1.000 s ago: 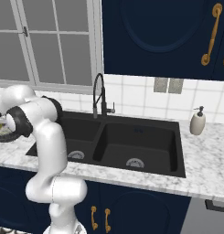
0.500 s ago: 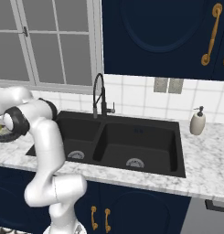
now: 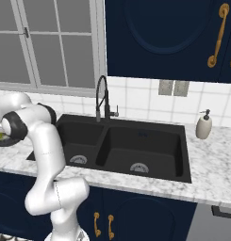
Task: Pick the lemon wedge from the sink and place it in the bowl. Then pick the bowl and place it in the microwave. Then close the microwave door and press the start button.
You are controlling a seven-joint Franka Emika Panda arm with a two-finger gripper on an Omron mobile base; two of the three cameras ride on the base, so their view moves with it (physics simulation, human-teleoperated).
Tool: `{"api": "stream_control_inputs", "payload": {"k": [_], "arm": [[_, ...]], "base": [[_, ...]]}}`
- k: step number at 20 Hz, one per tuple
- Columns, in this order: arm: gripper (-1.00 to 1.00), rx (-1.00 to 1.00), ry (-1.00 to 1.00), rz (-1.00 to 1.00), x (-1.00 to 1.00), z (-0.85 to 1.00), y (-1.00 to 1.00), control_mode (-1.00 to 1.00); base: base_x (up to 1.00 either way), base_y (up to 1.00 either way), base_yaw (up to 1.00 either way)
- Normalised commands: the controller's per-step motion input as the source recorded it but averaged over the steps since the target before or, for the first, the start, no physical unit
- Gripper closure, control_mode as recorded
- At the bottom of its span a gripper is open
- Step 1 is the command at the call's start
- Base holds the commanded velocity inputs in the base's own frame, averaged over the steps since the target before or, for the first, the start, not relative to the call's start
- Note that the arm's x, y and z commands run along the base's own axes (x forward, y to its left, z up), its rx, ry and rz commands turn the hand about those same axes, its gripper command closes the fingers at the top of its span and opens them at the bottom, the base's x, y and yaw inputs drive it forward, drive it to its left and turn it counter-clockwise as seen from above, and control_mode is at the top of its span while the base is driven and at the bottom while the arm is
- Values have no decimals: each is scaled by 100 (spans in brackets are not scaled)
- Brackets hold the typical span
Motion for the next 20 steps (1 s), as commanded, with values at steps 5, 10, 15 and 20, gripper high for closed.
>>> {"api": "stream_control_inputs", "payload": {"k": [5, 10, 15, 20], "arm": [[-100, 0, -1, 0, 9, -4, -10, -100], [-100, 4, 0, -9, -33, 34, -49, -100], [-100, 14, 1, -8, -27, 41, -88, -100], [-100, 22, 5, -1, 0, 3, -94, -100]], "base": [[0, 0, 0], [0, 0, 0], [0, 0, 0], [0, 0, 0]]}}
